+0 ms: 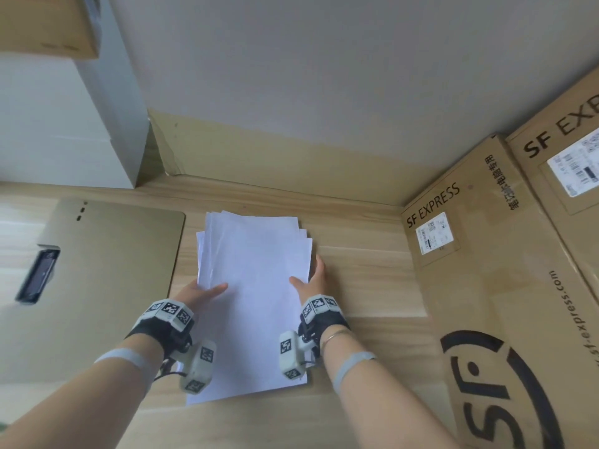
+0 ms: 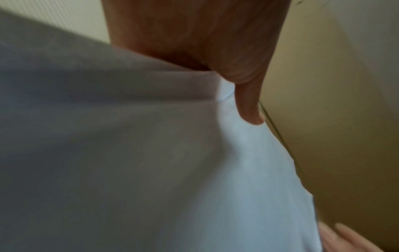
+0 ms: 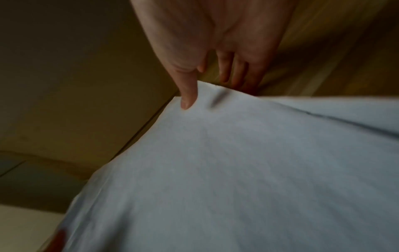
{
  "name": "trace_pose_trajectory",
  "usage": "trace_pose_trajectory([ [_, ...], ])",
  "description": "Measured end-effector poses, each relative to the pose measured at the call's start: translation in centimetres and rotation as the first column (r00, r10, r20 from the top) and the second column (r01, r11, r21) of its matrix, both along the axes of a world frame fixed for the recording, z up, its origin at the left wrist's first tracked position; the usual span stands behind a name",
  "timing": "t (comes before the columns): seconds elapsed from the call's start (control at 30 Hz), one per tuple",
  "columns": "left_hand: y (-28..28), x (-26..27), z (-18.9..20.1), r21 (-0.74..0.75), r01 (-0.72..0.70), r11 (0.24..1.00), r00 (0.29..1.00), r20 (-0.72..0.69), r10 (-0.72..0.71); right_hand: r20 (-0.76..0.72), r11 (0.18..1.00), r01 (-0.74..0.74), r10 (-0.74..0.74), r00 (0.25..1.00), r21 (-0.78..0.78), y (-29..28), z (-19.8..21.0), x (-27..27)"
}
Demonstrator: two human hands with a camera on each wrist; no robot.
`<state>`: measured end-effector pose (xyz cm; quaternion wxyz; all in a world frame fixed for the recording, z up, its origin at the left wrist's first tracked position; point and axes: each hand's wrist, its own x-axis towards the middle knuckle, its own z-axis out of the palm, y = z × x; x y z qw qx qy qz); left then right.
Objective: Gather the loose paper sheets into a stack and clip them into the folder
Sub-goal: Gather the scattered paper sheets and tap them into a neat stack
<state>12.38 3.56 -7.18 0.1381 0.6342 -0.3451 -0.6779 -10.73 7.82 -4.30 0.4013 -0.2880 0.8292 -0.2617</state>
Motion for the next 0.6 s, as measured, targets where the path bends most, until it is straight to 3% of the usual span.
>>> trace_pose_trajectory([
  [0.13,-0.1,-0.4,-0.3,-0.021,0.133,0.991,0.984,0.125,-0.129,0.064,0.995,-0.099,0.099,0.993,-0.006,-0.1,-0.3,2.0],
  [0.27,-0.1,-0.5,0.4,-0.036,0.083,0.996,0.978,0.193,-0.075,0.254,0.997,0.067,-0.057,0.965,-0.032,0.2,0.2,0.6],
  [0.37,-0.2,-1.3,2.7,-0.135,0.054,0.989,0.993,0.112,-0.039,0.345,0.975,0.178,-0.122,0.931,-0.133,0.6,1.9,-1.0],
  [0.47,-0.9,-2.5,6.3,-0.283,-0.027,0.959,0.995,-0.095,0.000,0.269,0.909,0.226,-0.133,0.954,-0.351,0.1,5.0,-2.4],
  [0.6,-2.4,-4.2,10.8,-0.464,-0.141,0.875,0.975,-0.217,0.042,0.269,0.802,0.237,-0.099,0.958,-0.548,-0.6,9.8,-3.1],
])
